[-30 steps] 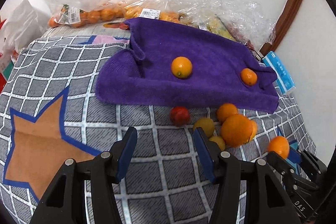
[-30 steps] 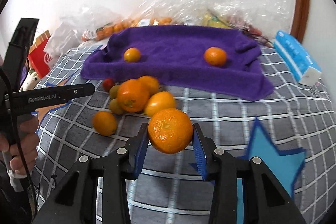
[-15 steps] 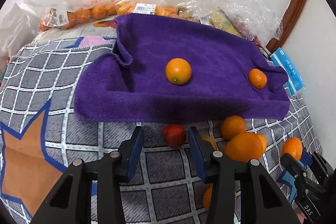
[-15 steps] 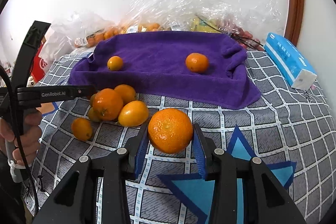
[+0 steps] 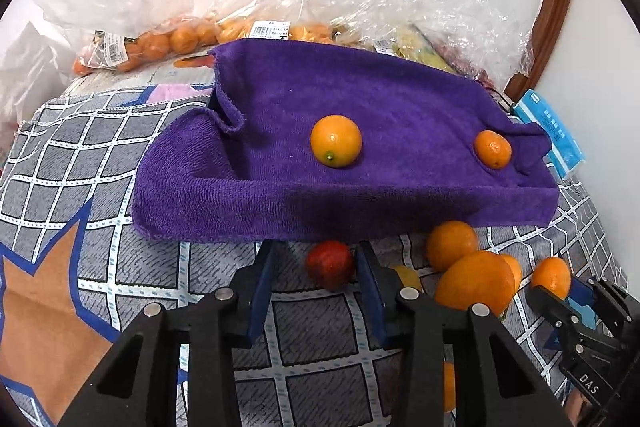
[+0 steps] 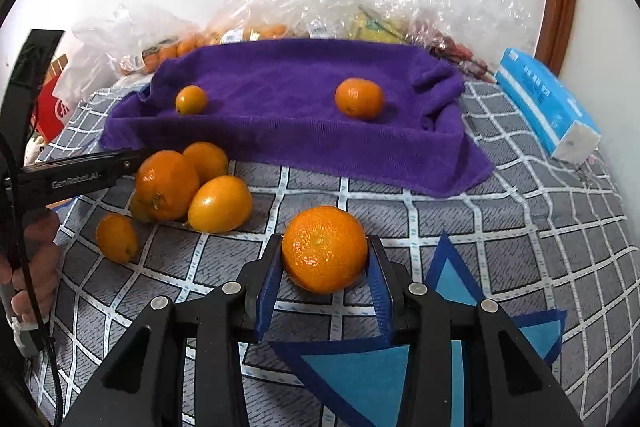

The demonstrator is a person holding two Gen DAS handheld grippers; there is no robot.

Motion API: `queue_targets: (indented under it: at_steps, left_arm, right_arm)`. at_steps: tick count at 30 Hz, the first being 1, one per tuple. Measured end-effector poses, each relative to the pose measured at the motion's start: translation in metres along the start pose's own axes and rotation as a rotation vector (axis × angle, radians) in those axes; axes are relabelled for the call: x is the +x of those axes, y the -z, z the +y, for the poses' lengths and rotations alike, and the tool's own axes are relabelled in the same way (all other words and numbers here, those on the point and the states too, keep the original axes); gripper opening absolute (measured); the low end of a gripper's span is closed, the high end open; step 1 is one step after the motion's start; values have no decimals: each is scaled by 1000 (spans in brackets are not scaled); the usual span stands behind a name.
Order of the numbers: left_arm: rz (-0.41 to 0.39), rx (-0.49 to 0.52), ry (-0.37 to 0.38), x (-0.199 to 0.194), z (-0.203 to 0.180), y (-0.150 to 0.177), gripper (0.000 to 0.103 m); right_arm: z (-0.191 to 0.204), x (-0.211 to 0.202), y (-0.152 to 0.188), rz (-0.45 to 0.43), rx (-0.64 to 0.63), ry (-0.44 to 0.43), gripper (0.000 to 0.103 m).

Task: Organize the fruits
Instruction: 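Grasp the red cherry tomato with the left gripper while the right gripper lifts its orange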

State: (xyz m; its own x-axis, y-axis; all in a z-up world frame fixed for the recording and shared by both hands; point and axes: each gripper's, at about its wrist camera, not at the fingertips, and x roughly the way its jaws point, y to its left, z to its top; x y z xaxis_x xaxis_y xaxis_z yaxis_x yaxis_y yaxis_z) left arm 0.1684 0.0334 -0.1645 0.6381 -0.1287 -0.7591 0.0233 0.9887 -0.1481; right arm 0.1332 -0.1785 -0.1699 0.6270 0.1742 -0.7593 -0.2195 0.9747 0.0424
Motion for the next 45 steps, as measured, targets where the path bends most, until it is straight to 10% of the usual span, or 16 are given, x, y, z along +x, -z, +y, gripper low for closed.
queue_targets:
  at_steps: [45]
  left_arm:
    - [-115,-39,148,-40,-2,-7,24]
  right_arm:
    - [-21,-31,-1,-106,86,33,40]
